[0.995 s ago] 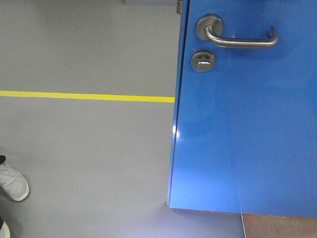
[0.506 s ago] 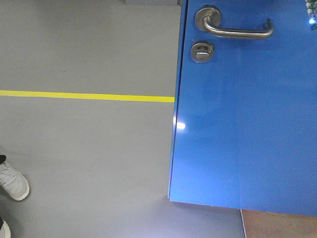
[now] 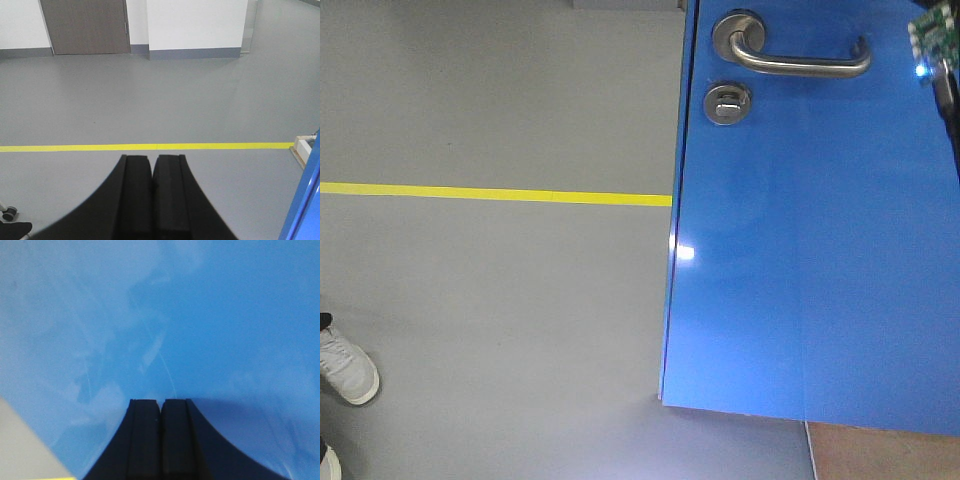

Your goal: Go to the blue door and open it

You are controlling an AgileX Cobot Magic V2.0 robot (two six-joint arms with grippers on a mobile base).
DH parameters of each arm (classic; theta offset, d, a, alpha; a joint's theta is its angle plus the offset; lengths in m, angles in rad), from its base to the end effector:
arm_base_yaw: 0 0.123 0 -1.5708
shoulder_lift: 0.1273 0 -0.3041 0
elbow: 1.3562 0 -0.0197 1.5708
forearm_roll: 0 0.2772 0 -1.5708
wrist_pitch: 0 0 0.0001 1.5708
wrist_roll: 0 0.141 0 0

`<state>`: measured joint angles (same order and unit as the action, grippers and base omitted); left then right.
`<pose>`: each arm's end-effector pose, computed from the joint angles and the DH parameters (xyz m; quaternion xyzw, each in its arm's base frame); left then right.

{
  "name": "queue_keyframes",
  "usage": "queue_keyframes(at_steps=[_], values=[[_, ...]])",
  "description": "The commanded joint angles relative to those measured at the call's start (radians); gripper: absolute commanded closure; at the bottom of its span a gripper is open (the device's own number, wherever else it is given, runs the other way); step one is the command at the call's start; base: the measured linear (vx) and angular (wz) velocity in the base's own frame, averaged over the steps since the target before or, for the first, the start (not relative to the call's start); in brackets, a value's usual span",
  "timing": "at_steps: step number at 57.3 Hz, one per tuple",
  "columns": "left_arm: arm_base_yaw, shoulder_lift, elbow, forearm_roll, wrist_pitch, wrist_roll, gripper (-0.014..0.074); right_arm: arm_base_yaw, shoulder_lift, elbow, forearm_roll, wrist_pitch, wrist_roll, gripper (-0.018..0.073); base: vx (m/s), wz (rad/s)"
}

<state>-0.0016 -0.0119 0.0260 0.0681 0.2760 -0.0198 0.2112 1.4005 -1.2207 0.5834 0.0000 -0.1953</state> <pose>0.1110 0.0024 0.1695 0.0125 0.7748 0.0211 0.6318 0.3961 0.0850 0.4077 0.0653 0.7362 0.1989 0.6436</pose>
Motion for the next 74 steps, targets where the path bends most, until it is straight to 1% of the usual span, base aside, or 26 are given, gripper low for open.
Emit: queue_keyframes(at_steps=[1,3,6,11,16,20,29,34,39,45,49,53,58,64,74], values=[[-0.006,-0.012,-0.026,-0.003,-0.084,-0.007,0.0524,-0.005,-0.154,0.056,-0.013,-0.085,-0.019,0.0547,0.00,0.00],[-0.006,-0.012,-0.026,-0.003,-0.084,-0.007,0.0524,-0.005,-0.197,0.097,-0.025,-0.103,-0.043,0.0547,0.00,0.00],[-0.006,-0.012,-0.026,-0.003,-0.084,-0.007,0.0524,-0.005,-0.291,0.191,-0.061,-0.138,-0.104,0.0547,0.00,0.00],[-0.006,-0.012,-0.026,-0.003,-0.084,-0.007,0.0524,-0.005,-0.448,0.347,-0.092,-0.171,-0.186,0.0547,0.00,0.00],[-0.006,-0.012,-0.026,-0.003,-0.084,-0.007,0.0524,-0.006,-0.609,0.497,-0.094,-0.174,-0.260,0.0547,0.00,0.00],[-0.006,-0.012,-0.026,-0.003,-0.084,-0.007,0.0524,-0.007,-0.758,0.633,-0.087,-0.172,-0.299,0.0547,0.00,0.00],[-0.006,-0.012,-0.026,-0.003,-0.084,-0.007,0.0524,-0.014,-1.092,0.899,-0.084,-0.159,-0.296,0.0547,0.00,0.00],[-0.006,-0.012,-0.026,-0.003,-0.084,-0.007,0.0524,-0.057,-1.284,1.008,-0.070,-0.101,-0.281,0.0547,0.00,0.00],[-0.006,-0.012,-0.026,-0.003,-0.084,-0.007,0.0524,-0.108,-1.420,1.091,-0.047,-0.037,-0.281,0.0547,0.00,0.00],[-0.006,-0.013,-0.026,-0.003,-0.084,-0.007,0.0524,-0.161,-1.397,1.139,0.009,0.020,-0.274,0.0547,0.00,0.00],[-0.006,-0.012,-0.026,-0.003,-0.086,-0.007,0.0524,-0.171,-1.382,1.158,0.015,0.047,-0.275,0.0547,0.00,0.00],[-0.006,-0.012,-0.026,-0.003,-0.084,-0.007,0.0524,-0.170,-1.382,1.190,0.015,0.026,-0.280,0.0547,0.00,0.01],[-0.006,-0.012,-0.026,-0.003,-0.084,-0.007,0.0524,-0.170,-1.386,1.249,0.024,-0.070,-0.279,0.0547,0.00,0.00],[-0.006,-0.012,-0.026,-0.003,-0.085,-0.007,0.0524,-0.170,-1.386,1.253,0.013,-0.064,-0.328,0.0547,0.00,0.00],[-0.006,-0.012,-0.026,-0.003,-0.085,-0.007,0.0524,-0.170,-1.386,1.253,0.016,-0.065,-0.329,0.0547,0.00,0.00]])
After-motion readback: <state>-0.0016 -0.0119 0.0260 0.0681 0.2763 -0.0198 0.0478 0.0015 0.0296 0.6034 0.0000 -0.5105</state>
